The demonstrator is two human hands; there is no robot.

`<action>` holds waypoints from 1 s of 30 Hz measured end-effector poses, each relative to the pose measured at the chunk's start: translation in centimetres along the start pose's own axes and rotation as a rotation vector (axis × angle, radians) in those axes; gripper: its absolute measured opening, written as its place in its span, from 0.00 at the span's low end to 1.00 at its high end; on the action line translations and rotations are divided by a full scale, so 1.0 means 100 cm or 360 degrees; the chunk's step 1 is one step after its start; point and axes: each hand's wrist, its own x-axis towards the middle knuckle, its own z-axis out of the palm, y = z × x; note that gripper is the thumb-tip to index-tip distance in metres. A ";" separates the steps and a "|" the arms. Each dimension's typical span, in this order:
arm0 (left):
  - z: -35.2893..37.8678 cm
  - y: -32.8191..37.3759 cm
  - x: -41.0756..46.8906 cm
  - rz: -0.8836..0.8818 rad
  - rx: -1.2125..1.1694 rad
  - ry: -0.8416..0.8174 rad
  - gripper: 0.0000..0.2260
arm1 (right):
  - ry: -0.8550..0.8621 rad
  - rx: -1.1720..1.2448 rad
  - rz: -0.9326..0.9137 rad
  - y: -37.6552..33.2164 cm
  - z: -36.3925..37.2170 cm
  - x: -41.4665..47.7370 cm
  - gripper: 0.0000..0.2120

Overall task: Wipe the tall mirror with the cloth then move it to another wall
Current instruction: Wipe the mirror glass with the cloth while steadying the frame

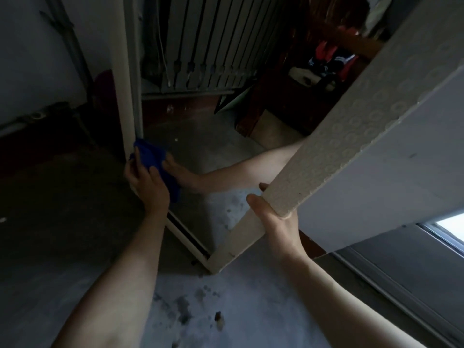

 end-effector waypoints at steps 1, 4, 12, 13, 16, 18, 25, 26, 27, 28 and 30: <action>0.000 -0.003 0.001 0.0009 0.0102 -0.0022 0.22 | 0.0008 -0.0006 0.0001 0.000 0.000 0.000 0.13; 0.002 -0.008 -0.003 -0.0085 0.0174 -0.0072 0.22 | 0.0005 0.0005 0.0002 -0.001 0.001 -0.001 0.12; -0.008 -0.037 -0.006 -0.0668 0.0122 -0.0342 0.24 | -0.0024 0.0062 -0.0004 -0.003 0.003 -0.001 0.07; -0.007 -0.037 -0.004 -0.0697 0.0142 -0.0337 0.23 | -0.0032 0.0065 -0.0021 -0.003 0.003 -0.001 0.10; -0.007 -0.035 -0.004 -0.0795 0.0088 -0.0309 0.24 | -0.0021 0.0085 -0.0034 -0.002 0.004 -0.002 0.09; -0.008 -0.034 -0.016 -0.0842 0.0030 -0.0337 0.24 | 0.0002 0.0125 -0.0016 -0.004 0.004 -0.003 0.06; -0.001 -0.041 -0.087 -0.0890 0.0209 -0.0441 0.23 | -0.0017 0.0164 -0.0110 -0.008 0.005 -0.006 0.23; 0.002 -0.039 -0.099 -0.0903 0.0238 -0.0426 0.23 | -0.0014 0.0177 -0.0104 -0.008 0.006 -0.007 0.24; 0.005 -0.038 -0.111 -0.0913 0.0256 -0.0410 0.23 | -0.0005 0.0178 -0.0095 -0.007 0.005 -0.007 0.25; 0.008 -0.037 -0.123 -0.0920 0.0270 -0.0400 0.23 | -0.0004 0.0173 -0.0089 -0.008 0.005 -0.007 0.24; 0.013 -0.030 -0.137 -0.0961 0.0285 -0.0378 0.23 | -0.0023 0.0199 -0.0089 -0.009 0.004 -0.007 0.22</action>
